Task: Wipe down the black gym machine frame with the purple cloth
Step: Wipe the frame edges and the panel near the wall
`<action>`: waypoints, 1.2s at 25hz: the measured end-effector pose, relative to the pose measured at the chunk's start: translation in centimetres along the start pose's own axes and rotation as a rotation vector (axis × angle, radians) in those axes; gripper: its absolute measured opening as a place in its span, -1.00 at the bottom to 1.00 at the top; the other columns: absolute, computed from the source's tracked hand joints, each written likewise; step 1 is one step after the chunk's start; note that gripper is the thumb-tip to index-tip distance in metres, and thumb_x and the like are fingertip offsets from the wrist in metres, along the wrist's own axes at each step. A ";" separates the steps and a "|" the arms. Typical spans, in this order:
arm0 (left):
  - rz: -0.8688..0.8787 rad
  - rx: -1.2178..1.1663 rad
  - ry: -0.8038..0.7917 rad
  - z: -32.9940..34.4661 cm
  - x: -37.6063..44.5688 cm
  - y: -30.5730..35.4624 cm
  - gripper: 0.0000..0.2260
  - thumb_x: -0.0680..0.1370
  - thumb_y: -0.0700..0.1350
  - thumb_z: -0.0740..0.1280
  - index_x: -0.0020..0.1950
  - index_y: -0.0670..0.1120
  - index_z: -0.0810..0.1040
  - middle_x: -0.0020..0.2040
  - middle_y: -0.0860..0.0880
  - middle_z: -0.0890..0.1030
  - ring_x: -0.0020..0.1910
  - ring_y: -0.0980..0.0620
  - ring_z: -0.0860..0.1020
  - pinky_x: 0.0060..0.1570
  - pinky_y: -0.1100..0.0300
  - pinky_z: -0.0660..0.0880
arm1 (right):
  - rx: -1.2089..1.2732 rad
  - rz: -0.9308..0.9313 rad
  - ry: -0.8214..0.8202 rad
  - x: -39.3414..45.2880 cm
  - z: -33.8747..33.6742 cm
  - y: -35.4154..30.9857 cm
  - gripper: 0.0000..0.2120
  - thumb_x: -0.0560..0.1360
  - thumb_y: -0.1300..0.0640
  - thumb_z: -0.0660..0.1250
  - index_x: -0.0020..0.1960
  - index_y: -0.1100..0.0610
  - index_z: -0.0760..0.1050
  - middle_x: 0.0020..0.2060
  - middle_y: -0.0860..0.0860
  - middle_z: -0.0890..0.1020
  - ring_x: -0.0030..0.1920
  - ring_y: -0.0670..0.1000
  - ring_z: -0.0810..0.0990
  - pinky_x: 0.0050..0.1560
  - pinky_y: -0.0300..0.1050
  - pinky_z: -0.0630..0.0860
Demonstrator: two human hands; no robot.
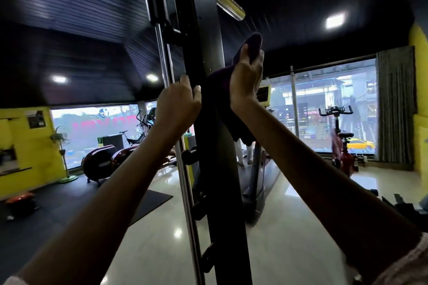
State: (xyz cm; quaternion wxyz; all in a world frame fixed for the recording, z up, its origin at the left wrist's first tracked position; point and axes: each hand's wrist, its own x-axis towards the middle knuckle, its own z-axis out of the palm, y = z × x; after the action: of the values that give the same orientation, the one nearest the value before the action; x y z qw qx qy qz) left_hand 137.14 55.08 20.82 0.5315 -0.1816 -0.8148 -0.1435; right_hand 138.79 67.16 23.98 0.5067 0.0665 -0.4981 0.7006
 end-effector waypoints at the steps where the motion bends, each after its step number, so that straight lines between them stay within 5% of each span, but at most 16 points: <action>1: 0.022 -0.041 -0.007 -0.1 0.2 -0.2 -0.67 0.63 -0.05 0.14 0.27 -0.27 0.37 0.05 -0.30 0.57 0.03 -0.26 0.54 -0.07 0.01 0.40 | -0.042 -0.041 -0.022 1.1 1.2 -0.4 -0.58 0.64 -0.03 0.07 0.43 0.13 0.28 0.24 0.07 0.49 0.30 0.09 0.39 0.28 -0.05 0.27; 5: 0.092 -0.226 0.151 -1.0 0.2 0.2 -0.64 0.57 -0.09 0.21 0.33 -0.20 0.35 0.20 -0.15 0.44 0.16 -0.09 0.44 0.07 0.16 0.30 | -0.279 -0.276 -0.355 3.4 4.9 1.4 -0.38 0.57 -0.22 0.07 0.49 0.13 0.16 0.45 0.05 0.27 0.44 0.07 0.14 0.38 -0.02 0.04; 10: 0.193 0.031 0.407 -2.6 5.2 1.2 -0.61 0.55 -0.03 0.15 0.30 -0.19 0.43 0.32 -0.16 0.42 0.28 -0.10 0.39 0.27 0.10 0.22 | -0.357 -0.465 -0.510 4.8 3.7 4.8 -0.25 0.41 -0.26 0.08 0.53 0.02 0.08 0.53 -0.06 0.10 0.53 0.05 -0.10 0.46 0.24 -0.20; 15: 0.061 0.301 0.371 -5.5 14.8 1.1 -0.53 0.62 -0.01 0.13 0.48 -0.18 0.25 0.53 -0.14 0.19 0.51 -0.10 0.12 0.48 -0.02 -0.01 | -0.249 -0.600 -0.356 5.5 4.2 5.4 -0.33 0.42 -0.26 0.15 0.42 0.08 0.36 0.42 -0.01 0.38 0.40 0.13 0.32 0.29 0.27 0.30; 17: 0.085 0.422 0.324 -5.9 17.2 0.9 -0.59 0.64 -0.07 0.11 0.44 -0.22 0.31 0.47 -0.18 0.29 0.50 -0.11 0.15 0.48 -0.01 -0.01 | -0.213 -0.626 -0.266 6.1 5.1 5.1 -0.46 0.46 -0.15 0.22 0.36 0.10 0.44 0.36 -0.01 0.46 0.32 0.11 0.41 0.22 0.23 0.38; 21: 0.130 0.416 0.348 -5.4 18.3 0.2 -0.65 0.62 -0.14 0.08 0.31 -0.29 0.41 0.32 -0.23 0.42 0.38 -0.17 0.29 0.36 0.03 0.19 | -0.165 -0.641 -0.224 9.0 7.5 2.3 -0.59 0.51 -0.03 0.33 0.31 0.09 0.49 0.29 -0.01 0.52 0.24 0.12 0.48 0.20 0.12 0.40; 26: 0.189 0.399 0.346 -5.0 17.7 -0.1 -0.32 0.45 0.16 -0.16 0.23 -0.27 0.46 0.21 -0.23 0.47 0.27 -0.23 0.37 0.29 -0.06 0.27 | -0.242 -0.567 -0.199 16.0 12.6 -4.7 -0.63 0.51 -0.14 0.28 0.23 0.00 0.54 0.19 -0.05 0.57 0.19 0.08 0.52 0.14 0.01 0.43; 30: 0.167 0.441 0.338 -5.0 17.9 -0.1 -0.45 0.49 0.05 -0.11 0.19 -0.25 0.48 0.15 -0.21 0.51 0.20 -0.23 0.41 0.24 -0.07 0.32 | -0.468 -0.643 -0.388 14.7 12.0 -5.2 -0.49 0.59 -0.18 0.09 0.50 -0.08 0.17 0.50 -0.10 0.19 0.39 0.10 0.25 0.26 0.09 0.22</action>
State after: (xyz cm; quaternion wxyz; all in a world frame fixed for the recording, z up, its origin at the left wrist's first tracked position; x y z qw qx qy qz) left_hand 134.58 55.41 39.19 0.6963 -0.1016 -0.7085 0.0529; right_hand 130.87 67.39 41.92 0.5973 0.2317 -0.6833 0.3502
